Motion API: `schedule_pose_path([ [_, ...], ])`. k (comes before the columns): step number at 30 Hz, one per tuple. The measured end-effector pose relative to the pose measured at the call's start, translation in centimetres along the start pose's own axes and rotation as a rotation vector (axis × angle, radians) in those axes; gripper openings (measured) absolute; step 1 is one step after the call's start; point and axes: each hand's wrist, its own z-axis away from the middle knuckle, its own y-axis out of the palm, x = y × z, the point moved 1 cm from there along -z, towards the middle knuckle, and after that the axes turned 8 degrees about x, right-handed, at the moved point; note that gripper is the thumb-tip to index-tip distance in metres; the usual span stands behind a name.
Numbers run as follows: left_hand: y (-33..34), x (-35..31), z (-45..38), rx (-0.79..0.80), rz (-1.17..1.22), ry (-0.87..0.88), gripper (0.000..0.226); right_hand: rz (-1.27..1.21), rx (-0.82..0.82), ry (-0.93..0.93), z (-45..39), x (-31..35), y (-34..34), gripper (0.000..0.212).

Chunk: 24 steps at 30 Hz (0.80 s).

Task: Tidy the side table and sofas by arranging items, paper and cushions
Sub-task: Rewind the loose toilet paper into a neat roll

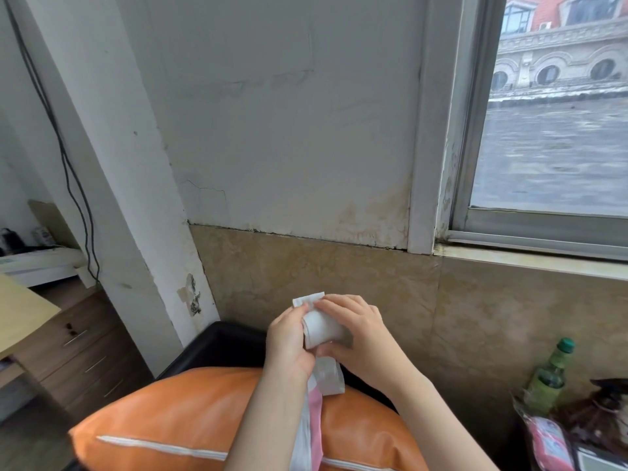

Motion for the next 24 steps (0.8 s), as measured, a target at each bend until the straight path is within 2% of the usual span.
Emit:
schedule_pose_path([
  [2,0.0,0.0,0.0,-0.014,0.01,-0.036,0.016,0.038,0.024,-0.009,0.0,-0.1,0.3,0.057],
  [6,-0.1,0.1,0.3,-0.005,0.049,-0.067,0.017,0.029,0.032,0.025,-0.1,0.4,-0.3,0.044],
  [10,0.0,0.3,0.4,0.061,0.043,-0.036,0.023,-0.065,0.093,0.118,-0.2,0.4,-1.1,0.031],
  [13,0.2,0.6,0.4,0.175,0.01,0.002,0.031,-0.058,0.113,0.182,-0.4,0.4,-1.3,0.026],
  [17,0.4,0.9,0.2,0.218,-0.084,0.106,0.018,0.051,-0.046,0.164,-0.4,0.5,-0.5,0.054],
  [20,0.8,0.7,0.6,0.135,-0.086,0.161,0.012,0.054,-0.143,0.145,0.1,0.2,-0.1,0.041],
  [21,0.9,0.7,0.6,0.105,-0.073,0.169,0.014,0.076,-0.148,0.103,0.2,0.2,-0.1,0.04],
  [24,0.9,0.5,0.7,0.059,-0.018,0.165,0.019,0.127,-0.065,0.001,0.4,0.2,0.2,0.059],
])
